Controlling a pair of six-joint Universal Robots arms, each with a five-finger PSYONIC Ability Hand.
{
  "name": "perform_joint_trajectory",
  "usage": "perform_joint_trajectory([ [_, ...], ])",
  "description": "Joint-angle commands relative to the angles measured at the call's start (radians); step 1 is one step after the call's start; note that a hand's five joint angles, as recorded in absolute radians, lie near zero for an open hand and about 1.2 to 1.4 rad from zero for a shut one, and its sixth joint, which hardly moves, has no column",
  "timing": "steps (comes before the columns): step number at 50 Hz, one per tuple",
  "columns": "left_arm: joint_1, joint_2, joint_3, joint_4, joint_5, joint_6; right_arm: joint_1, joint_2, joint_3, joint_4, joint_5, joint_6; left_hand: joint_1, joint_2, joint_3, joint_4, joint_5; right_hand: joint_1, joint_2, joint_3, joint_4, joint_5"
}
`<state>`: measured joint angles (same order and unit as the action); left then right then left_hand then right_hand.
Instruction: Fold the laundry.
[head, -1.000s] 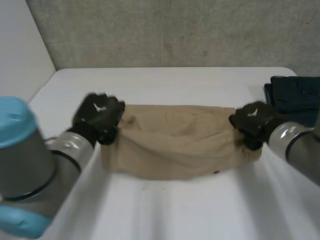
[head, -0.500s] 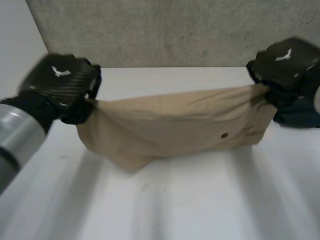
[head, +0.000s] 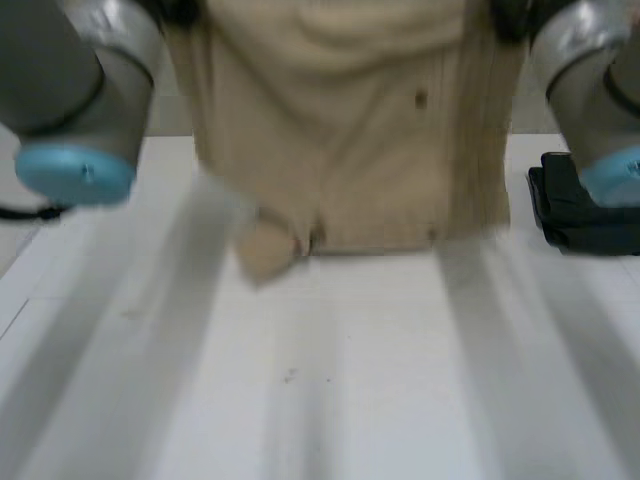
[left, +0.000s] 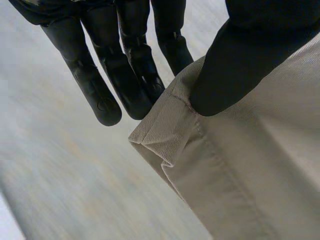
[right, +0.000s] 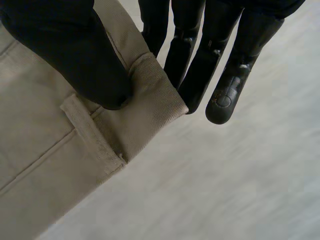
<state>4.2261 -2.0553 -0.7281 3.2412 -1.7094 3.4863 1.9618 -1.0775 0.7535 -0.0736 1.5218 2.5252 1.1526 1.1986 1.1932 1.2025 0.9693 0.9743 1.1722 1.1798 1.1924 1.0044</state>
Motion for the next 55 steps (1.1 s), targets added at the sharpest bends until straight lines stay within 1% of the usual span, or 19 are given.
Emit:
perform_joint_trajectory([
  [1,-0.006,0.033,0.084,0.138,-0.052,-0.013,0.015,0.005,-0.079,-0.091,0.046,0.004,0.244,0.198,0.203,0.194,0.252,0.422,0.224,0.217,0.204,0.217],
  [5,-0.012,0.044,0.059,0.126,-0.052,-0.015,0.043,0.028,-0.072,-0.039,0.047,0.004,0.244,0.198,0.203,0.194,0.252,0.422,0.224,0.217,0.204,0.217],
  [8,-0.012,0.047,-0.017,0.095,-0.050,-0.016,0.055,0.039,-0.056,-0.023,0.041,0.004,0.244,0.198,0.203,0.194,0.252,0.422,0.224,0.217,0.204,0.217],
  [11,-0.014,0.052,-0.134,0.080,-0.049,-0.018,0.054,0.050,-0.036,-0.021,0.034,0.004,0.244,0.198,0.203,0.194,0.252,0.422,0.224,0.217,0.204,0.217],
  [15,-0.018,0.060,-0.308,0.075,-0.049,-0.021,0.055,0.112,0.006,-0.002,0.024,-0.003,0.244,0.198,0.203,0.194,0.252,0.422,0.224,0.217,0.204,0.217],
  [20,-0.023,0.066,-0.529,0.077,-0.042,-0.015,0.057,0.204,0.124,0.057,0.005,-0.005,0.244,0.198,0.203,0.194,0.252,0.422,0.224,0.217,0.204,0.217],
  [24,-0.031,0.072,-0.707,0.075,-0.044,-0.004,0.057,0.223,0.232,0.087,-0.008,-0.014,0.244,0.198,0.203,0.194,0.252,0.422,0.224,0.217,0.204,0.217],
  [28,-0.035,0.124,-0.813,0.068,-0.044,-0.001,0.049,0.205,0.334,0.107,-0.022,-0.014,0.244,0.198,0.203,0.194,0.252,0.422,0.224,0.217,0.204,0.217],
  [30,-0.038,0.156,-0.853,0.057,-0.044,0.005,0.046,0.183,0.374,0.117,-0.025,-0.016,0.244,0.198,0.203,0.194,0.252,0.422,0.224,0.217,0.204,0.217],
  [34,-0.049,0.250,-0.961,0.020,-0.041,0.039,0.043,0.050,0.521,0.219,-0.032,-0.029,0.244,0.198,0.203,0.194,0.252,0.422,0.224,0.217,0.204,0.217],
  [37,-0.054,0.326,-1.030,-0.003,-0.039,0.082,0.043,-0.036,0.602,0.300,-0.035,-0.066,0.244,0.198,0.203,0.194,0.252,0.422,0.224,0.217,0.204,0.217],
  [38,-0.054,0.345,-1.048,-0.011,-0.039,0.097,0.042,-0.092,0.668,0.343,-0.038,-0.100,0.244,0.198,0.203,0.194,0.252,0.422,0.224,0.217,0.204,0.217],
  [41,-0.055,0.426,-1.109,-0.061,-0.033,0.183,0.039,-0.160,0.756,0.393,-0.037,-0.150,0.244,0.198,0.203,0.194,0.252,0.422,0.224,0.217,0.204,0.217],
  [43,-0.060,0.496,-1.148,-0.134,-0.029,0.270,0.040,-0.237,0.840,0.436,-0.031,-0.215,0.244,0.198,0.203,0.194,0.252,0.422,0.224,0.217,0.204,0.217],
  [46,-0.077,0.570,-1.192,-0.237,-0.015,0.355,0.039,-0.349,0.946,0.524,-0.029,-0.310,0.244,0.198,0.203,0.194,0.252,0.422,0.224,0.217,0.204,0.217],
  [47,-0.095,0.619,-1.220,-0.304,0.005,0.399,0.039,-0.378,0.969,0.552,-0.035,-0.330,0.244,0.198,0.203,0.194,0.252,0.422,0.224,0.217,0.204,0.217],
  [50,-0.121,0.682,-1.246,-0.386,0.042,0.436,0.045,-0.455,1.026,0.635,-0.063,-0.371,0.244,0.198,0.203,0.194,0.252,0.422,0.224,0.217,0.204,0.217],
  [53,-0.123,0.708,-1.249,-0.371,0.089,0.428,0.045,-0.467,1.046,0.641,-0.107,-0.362,0.244,0.198,0.203,0.194,0.252,0.422,0.224,0.217,0.204,0.217],
  [55,-0.115,0.675,-1.240,-0.306,0.102,0.422,0.040,-0.466,1.047,0.632,-0.137,-0.344,0.244,0.198,0.203,0.194,0.252,0.422,0.224,0.217,0.204,0.217],
])
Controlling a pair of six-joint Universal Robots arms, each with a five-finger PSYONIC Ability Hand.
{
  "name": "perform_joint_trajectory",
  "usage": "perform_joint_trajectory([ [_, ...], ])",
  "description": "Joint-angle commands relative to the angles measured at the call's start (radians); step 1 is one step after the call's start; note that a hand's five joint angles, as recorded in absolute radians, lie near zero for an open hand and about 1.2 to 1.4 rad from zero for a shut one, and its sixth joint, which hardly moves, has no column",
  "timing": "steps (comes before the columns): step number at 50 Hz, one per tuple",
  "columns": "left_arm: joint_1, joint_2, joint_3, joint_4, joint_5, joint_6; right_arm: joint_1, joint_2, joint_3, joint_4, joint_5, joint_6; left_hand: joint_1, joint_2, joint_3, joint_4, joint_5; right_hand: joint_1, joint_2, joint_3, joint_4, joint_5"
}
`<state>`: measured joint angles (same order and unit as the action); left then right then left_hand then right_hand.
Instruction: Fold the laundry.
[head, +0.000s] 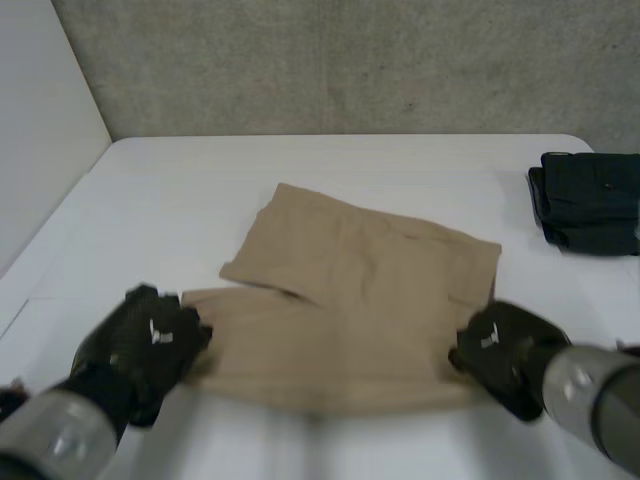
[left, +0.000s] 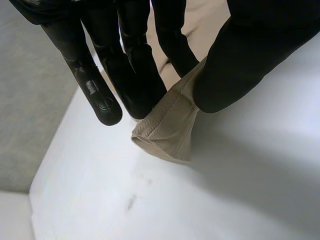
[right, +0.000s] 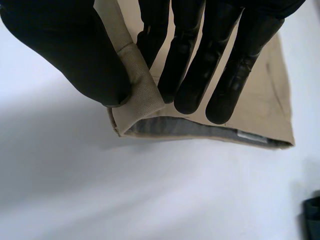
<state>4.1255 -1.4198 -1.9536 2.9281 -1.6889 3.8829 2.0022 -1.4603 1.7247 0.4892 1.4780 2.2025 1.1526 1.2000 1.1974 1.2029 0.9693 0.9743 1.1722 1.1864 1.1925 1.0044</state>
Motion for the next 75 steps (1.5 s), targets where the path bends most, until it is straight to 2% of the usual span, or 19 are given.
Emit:
perform_joint_trajectory([
  [1,-0.013,0.013,-0.005,0.035,0.080,0.026,-0.002,-0.077,0.070,0.059,-0.102,-0.009,0.244,0.196,0.199,0.193,0.252,0.422,0.224,0.210,0.204,0.217],
  [6,-0.008,-0.169,0.077,0.202,0.075,0.018,-0.010,0.050,0.003,-0.125,-0.096,0.108,0.244,0.196,0.199,0.193,0.252,0.422,0.224,0.210,0.204,0.217],
  [10,-0.008,-0.329,0.201,0.353,0.071,-0.009,-0.002,0.138,-0.057,-0.257,-0.025,0.163,0.244,0.196,0.199,0.193,0.252,0.422,0.224,0.210,0.204,0.217],
  [11,-0.008,-0.403,0.262,0.399,0.066,-0.026,0.001,0.161,-0.079,-0.291,0.016,0.166,0.244,0.196,0.199,0.193,0.252,0.422,0.224,0.210,0.204,0.217],
  [15,-0.014,-0.569,0.439,0.453,0.025,-0.049,0.004,0.227,-0.143,-0.368,0.108,0.164,0.244,0.196,0.199,0.193,0.252,0.422,0.224,0.210,0.204,0.217],
  [23,-0.013,-0.850,0.818,0.453,-0.055,-0.060,0.001,0.366,-0.249,-0.497,0.168,0.163,0.244,0.196,0.199,0.193,0.252,0.422,0.224,0.210,0.204,0.217],
  [32,-0.016,-1.077,1.091,0.462,-0.052,-0.074,-0.002,0.486,-0.321,-0.682,0.238,0.152,0.244,0.196,0.199,0.193,0.252,0.422,0.224,0.210,0.204,0.217],
  [40,-0.016,-1.255,1.326,0.462,-0.055,-0.072,-0.006,0.595,-0.399,-0.756,0.300,0.134,0.244,0.196,0.199,0.193,0.252,0.422,0.224,0.210,0.204,0.217],
  [48,-0.019,-1.311,1.371,0.465,-0.049,-0.080,-0.036,0.649,-0.442,-0.776,0.323,0.135,0.244,0.196,0.199,0.193,0.252,0.422,0.224,0.210,0.204,0.217],
  [49,-0.019,-1.312,1.372,0.465,-0.048,-0.085,-0.042,0.652,-0.444,-0.776,0.323,0.132,0.244,0.196,0.199,0.193,0.252,0.339,0.141,0.127,0.121,0.134],
  [51,-0.021,-1.318,1.380,0.465,-0.048,-0.100,-0.046,0.658,-0.455,-0.776,0.329,0.143,0.244,0.196,0.199,0.193,0.252,0.002,-0.196,-0.210,-0.217,-0.203],
  [53,-0.021,-1.320,1.383,0.465,-0.049,-0.111,-0.051,0.658,-0.462,-0.776,0.329,0.151,-0.045,-0.092,-0.090,-0.095,-0.036,-0.572,-0.770,-0.784,-0.790,-0.776],
  [54,-0.021,-1.320,1.383,0.465,-0.051,-0.115,-0.054,0.649,-0.464,-0.776,0.332,0.157,-0.285,-0.332,-0.330,-0.335,-0.276,-0.800,-0.998,-1.012,-1.018,-1.004],
  [55,-0.022,-1.318,1.384,0.465,-0.054,-0.126,-0.057,0.643,-0.465,-0.773,0.334,0.163,-0.654,-0.701,-0.698,-0.704,-0.645,-0.800,-0.998,-1.012,-1.018,-1.004],
  [58,-0.024,-1.311,1.380,0.464,-0.057,-0.141,-0.068,0.592,-0.444,-0.778,0.337,0.219,-0.947,-0.994,-0.992,-0.997,-0.938,-0.800,-0.998,-1.012,-1.018,-1.004],
  [65,-0.045,-1.208,1.320,0.438,-0.068,-0.204,-0.100,0.387,-0.376,-0.765,0.300,0.376,-0.978,-1.025,-1.023,-1.028,-0.969,-0.800,-0.998,-1.012,-1.018,-1.004],
  [69,-0.041,-1.081,1.198,0.416,-0.064,-0.266,-0.109,0.290,-0.323,-0.703,0.205,0.399,-0.978,-1.025,-1.023,-1.028,-0.969,-0.800,-0.998,-1.012,-1.018,-1.004],
  [73,-0.040,-0.917,1.020,0.404,-0.054,-0.329,-0.112,0.194,-0.237,-0.537,0.092,0.417,-0.977,-1.025,-1.022,-1.028,-0.969,-0.800,-0.998,-1.012,-1.018,-1.004],
  [75,-0.040,-0.823,0.905,0.405,-0.032,-0.370,-0.112,0.173,-0.206,-0.489,0.078,0.437,-0.977,-1.025,-1.022,-1.028,-0.969,-0.800,-0.998,-1.012,-1.018,-1.004],
])
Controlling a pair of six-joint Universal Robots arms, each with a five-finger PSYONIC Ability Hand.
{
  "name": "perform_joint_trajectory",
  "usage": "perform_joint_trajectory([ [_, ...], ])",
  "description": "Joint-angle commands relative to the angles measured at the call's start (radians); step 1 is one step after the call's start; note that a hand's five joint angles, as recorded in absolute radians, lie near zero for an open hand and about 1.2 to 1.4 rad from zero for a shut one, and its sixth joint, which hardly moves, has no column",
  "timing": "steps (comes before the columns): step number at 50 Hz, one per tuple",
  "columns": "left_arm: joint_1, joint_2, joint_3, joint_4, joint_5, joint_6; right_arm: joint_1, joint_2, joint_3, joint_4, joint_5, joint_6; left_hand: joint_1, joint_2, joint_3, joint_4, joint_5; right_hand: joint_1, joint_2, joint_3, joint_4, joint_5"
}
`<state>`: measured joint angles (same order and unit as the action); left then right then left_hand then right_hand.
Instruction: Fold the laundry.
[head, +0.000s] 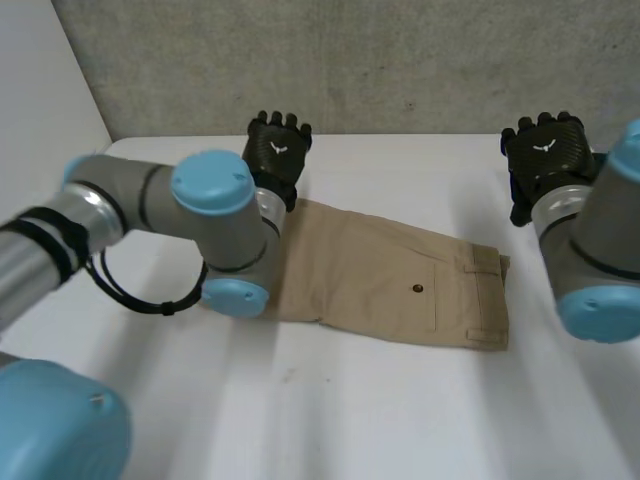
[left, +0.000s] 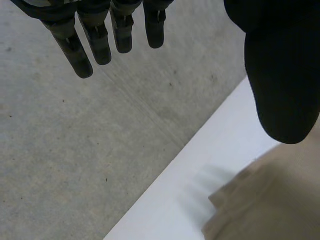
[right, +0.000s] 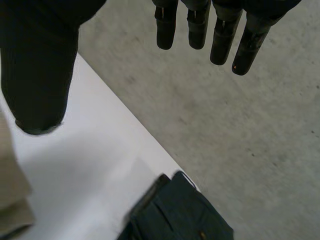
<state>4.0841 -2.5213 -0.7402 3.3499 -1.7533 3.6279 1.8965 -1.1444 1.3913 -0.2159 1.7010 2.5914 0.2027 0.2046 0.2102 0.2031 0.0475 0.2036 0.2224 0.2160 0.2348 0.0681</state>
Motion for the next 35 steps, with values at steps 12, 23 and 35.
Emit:
perform_joint_trajectory([
  [12,0.033,0.628,-0.816,0.022,0.158,-0.247,-0.079,-0.155,0.423,0.107,-0.287,0.226,-0.021,-0.023,-0.029,-0.022,-0.041,0.137,0.118,0.124,0.105,0.098],
  [23,0.036,0.667,-1.016,0.180,0.169,-0.256,-0.100,0.026,0.419,-0.051,-0.293,0.194,-0.019,-0.020,-0.026,-0.019,-0.038,0.465,0.446,0.453,0.434,0.426],
  [35,0.045,0.674,-1.028,0.197,0.164,-0.256,-0.152,0.058,0.419,-0.083,-0.270,0.151,-0.019,-0.020,-0.026,-0.019,-0.038,1.193,1.174,1.180,1.161,1.154],
])
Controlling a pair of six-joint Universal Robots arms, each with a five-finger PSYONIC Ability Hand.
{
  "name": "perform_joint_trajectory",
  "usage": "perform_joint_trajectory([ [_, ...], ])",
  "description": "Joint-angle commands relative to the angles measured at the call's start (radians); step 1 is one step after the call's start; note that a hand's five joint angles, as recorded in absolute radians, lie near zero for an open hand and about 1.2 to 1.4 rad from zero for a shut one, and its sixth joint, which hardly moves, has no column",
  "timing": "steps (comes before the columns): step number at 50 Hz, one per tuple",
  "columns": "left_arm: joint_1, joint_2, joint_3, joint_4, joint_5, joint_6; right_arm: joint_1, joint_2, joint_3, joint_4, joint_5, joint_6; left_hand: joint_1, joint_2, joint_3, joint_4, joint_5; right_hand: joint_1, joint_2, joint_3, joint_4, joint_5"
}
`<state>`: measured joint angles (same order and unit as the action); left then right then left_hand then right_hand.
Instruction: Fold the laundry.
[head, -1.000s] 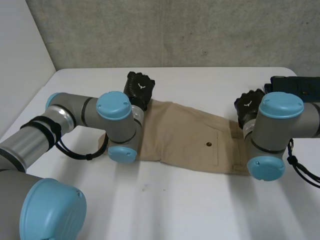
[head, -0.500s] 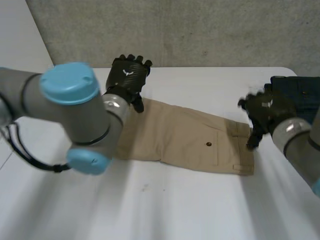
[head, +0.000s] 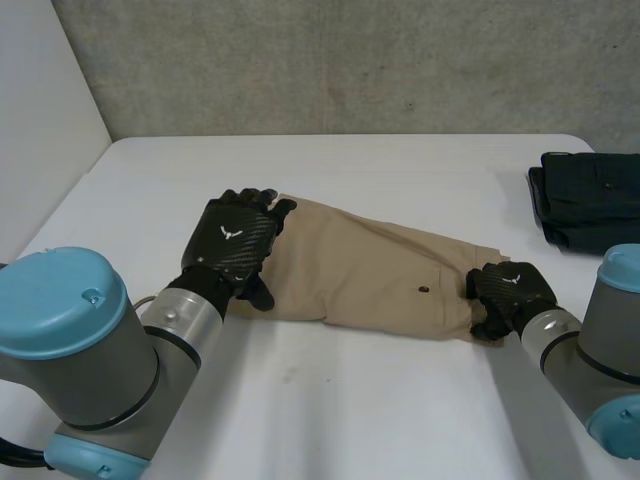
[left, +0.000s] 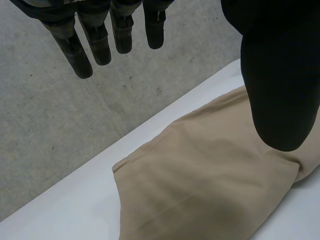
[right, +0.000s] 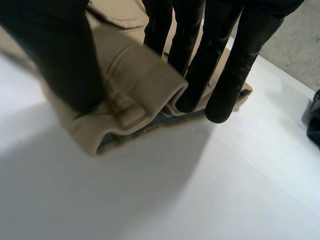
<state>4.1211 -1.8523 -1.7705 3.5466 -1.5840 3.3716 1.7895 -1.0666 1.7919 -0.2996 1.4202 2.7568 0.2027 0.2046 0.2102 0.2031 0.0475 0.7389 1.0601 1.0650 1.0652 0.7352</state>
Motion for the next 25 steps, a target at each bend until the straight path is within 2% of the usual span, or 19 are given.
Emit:
perform_joint_trajectory([
  [1,0.010,0.010,0.002,0.000,-0.005,0.000,-0.050,-0.065,0.027,0.010,0.013,-0.031,-0.019,-0.020,-0.026,-0.019,-0.038,0.657,0.336,0.331,0.331,0.487],
  [4,0.014,0.031,-0.004,-0.002,-0.008,-0.001,-0.062,-0.159,0.050,0.022,0.006,-0.068,-0.019,-0.020,-0.026,-0.019,-0.038,0.657,0.336,0.331,0.331,0.487],
  [5,0.015,0.037,-0.009,-0.002,-0.008,-0.001,-0.079,-0.217,0.063,0.036,0.006,-0.109,-0.019,-0.020,-0.026,-0.019,-0.038,0.657,0.336,0.331,0.331,0.487],
  [8,0.019,0.071,-0.032,0.000,-0.005,-0.004,-0.158,-0.275,0.084,0.065,-0.001,-0.213,-0.019,-0.020,-0.026,-0.019,-0.038,0.657,0.336,0.331,0.331,0.487],
  [12,0.036,0.099,-0.050,0.000,-0.007,-0.004,-0.214,-0.279,0.063,0.100,-0.001,-0.383,-0.019,-0.020,-0.026,-0.019,-0.038,0.657,0.336,0.331,0.331,0.487],
  [16,0.050,0.116,-0.069,0.000,-0.004,-0.004,-0.208,-0.279,0.009,0.123,0.011,-0.577,-0.019,-0.020,-0.026,-0.019,-0.038,0.657,0.336,0.331,0.331,0.487],
  [18,0.051,0.119,-0.070,0.000,-0.004,-0.004,-0.167,-0.271,-0.018,0.123,0.010,-0.629,-0.019,-0.020,-0.026,-0.019,-0.038,0.657,0.336,0.331,0.331,0.487],
  [23,0.057,0.117,-0.064,0.002,-0.004,-0.006,0.107,-0.216,-0.159,0.111,-0.007,-0.680,-0.019,-0.020,-0.026,-0.019,-0.038,0.657,0.336,0.331,0.331,0.487],
  [25,0.067,0.119,-0.060,0.008,-0.004,-0.006,0.175,-0.173,-0.209,0.111,-0.012,-0.677,-0.021,-0.023,-0.029,-0.022,-0.041,0.657,0.336,0.331,0.331,0.487],
])
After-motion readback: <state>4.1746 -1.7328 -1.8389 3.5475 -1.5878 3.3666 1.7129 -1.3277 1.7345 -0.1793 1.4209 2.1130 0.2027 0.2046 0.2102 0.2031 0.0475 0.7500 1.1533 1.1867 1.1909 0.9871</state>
